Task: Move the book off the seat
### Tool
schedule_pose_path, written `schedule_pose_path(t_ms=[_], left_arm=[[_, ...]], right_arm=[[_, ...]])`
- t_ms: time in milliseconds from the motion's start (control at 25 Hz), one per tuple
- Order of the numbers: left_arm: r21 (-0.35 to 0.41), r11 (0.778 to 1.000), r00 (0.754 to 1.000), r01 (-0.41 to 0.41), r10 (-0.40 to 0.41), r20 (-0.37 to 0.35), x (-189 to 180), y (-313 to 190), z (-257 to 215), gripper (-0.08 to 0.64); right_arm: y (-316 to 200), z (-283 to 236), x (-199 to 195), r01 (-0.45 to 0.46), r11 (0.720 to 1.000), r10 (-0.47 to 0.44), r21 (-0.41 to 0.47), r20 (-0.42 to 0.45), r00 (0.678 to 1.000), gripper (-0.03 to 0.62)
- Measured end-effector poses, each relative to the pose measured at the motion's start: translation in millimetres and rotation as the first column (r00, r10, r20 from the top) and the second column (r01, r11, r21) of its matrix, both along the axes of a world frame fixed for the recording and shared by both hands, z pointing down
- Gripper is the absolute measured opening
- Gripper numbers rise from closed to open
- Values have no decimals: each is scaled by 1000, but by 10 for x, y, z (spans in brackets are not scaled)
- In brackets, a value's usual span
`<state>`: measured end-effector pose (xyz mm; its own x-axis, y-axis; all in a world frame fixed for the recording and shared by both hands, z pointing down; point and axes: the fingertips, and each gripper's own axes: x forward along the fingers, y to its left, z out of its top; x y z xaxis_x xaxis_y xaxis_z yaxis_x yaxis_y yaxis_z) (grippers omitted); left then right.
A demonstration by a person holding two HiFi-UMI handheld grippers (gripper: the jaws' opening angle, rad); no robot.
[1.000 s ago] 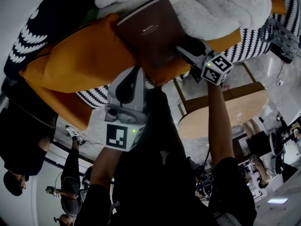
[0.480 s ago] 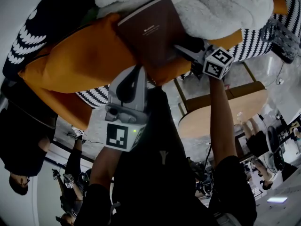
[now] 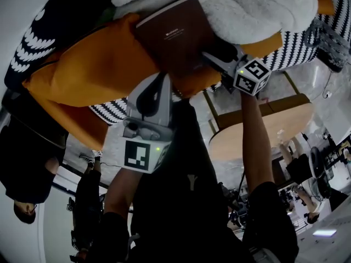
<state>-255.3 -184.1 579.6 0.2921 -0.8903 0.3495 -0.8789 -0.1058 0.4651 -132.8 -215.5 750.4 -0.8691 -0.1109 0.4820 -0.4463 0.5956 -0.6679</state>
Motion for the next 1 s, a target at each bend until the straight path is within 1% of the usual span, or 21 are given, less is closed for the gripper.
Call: schedule_pose_path(t_ms=[240, 400, 520, 640, 720, 880, 1000], left_arm=[[10, 1000, 1000, -10, 10, 1, 181, -104, -97, 6], [17, 1000, 1000, -19, 19, -7, 247, -75, -130, 6], [25, 999, 1000, -26, 27, -11, 273, -9, -207, 6], [27, 999, 999, -40, 40, -12, 312, 39, -239, 6], [28, 999, 999, -46, 46, -10, 352, 18, -251, 6], [32, 998, 998, -62, 62, -2, 415, -18, -324, 6], [40, 998, 998, -56, 56, -10, 459, 29, -358, 6]], right_arm=[[7, -122, 154, -14, 999, 16, 50, -51, 999, 257], [94, -230, 148, -15, 996, 23, 85, -89, 996, 240], [203, -352, 116, -19, 995, 29, 93, -103, 994, 219], [295, -441, 118, -30, 995, 40, 92, -108, 993, 198], [309, -495, 134, -48, 995, 56, 87, -96, 994, 176], [314, -642, 137, -77, 993, 85, 94, -85, 993, 167], [396, -685, 161, -100, 989, 110, 105, -91, 990, 163]])
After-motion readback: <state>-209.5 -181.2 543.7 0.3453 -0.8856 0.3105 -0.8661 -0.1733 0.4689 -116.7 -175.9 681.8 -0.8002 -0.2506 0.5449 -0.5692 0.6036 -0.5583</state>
